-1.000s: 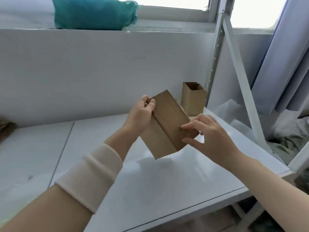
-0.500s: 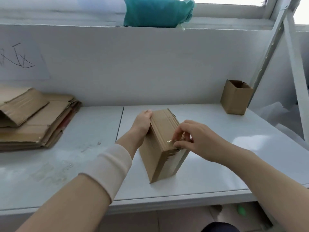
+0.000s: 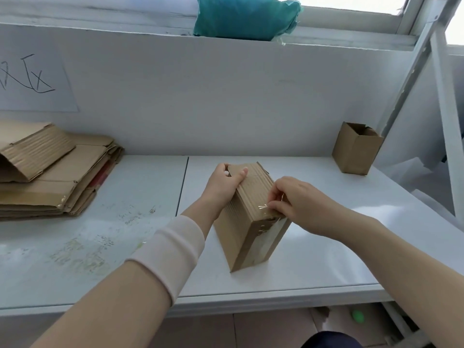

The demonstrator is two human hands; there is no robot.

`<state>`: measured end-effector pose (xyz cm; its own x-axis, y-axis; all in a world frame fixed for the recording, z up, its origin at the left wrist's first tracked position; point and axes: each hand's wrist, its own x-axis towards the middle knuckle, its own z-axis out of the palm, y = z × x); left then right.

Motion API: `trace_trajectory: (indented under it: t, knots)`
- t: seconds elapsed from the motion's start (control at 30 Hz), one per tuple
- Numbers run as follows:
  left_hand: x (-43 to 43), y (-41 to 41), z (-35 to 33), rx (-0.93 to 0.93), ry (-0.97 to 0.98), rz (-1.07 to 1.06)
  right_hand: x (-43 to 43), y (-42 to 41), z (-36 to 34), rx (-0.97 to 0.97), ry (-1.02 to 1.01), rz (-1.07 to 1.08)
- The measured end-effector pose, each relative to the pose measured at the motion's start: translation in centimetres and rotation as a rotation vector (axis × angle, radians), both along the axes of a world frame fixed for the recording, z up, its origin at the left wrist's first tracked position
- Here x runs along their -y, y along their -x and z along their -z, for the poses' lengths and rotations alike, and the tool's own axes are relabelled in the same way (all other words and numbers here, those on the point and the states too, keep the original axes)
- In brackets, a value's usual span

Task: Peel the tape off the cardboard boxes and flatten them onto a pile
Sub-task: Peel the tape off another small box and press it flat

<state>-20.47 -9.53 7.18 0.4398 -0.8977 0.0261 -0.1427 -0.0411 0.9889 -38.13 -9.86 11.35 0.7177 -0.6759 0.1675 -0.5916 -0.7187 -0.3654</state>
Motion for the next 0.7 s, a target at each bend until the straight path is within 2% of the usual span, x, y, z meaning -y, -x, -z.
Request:
trace_trajectory:
  t: [0.1,0.5,0.7]
  knots:
    - [-0.2,-0.5,0.2,-0.021,0.015,-0.004,0.3,0.8,-0.3,0.063,-0.022,0.063]
    - [0.3,-0.9,0.9,-0.005,0.003,-0.041,-0.1,-0.4,-0.2,-0.023,-0.024,0.136]
    - [0.4,-0.6,0.7,0.010,0.013,-0.049,-0.5,-1.0,-0.2,0.158,-0.092,0.076]
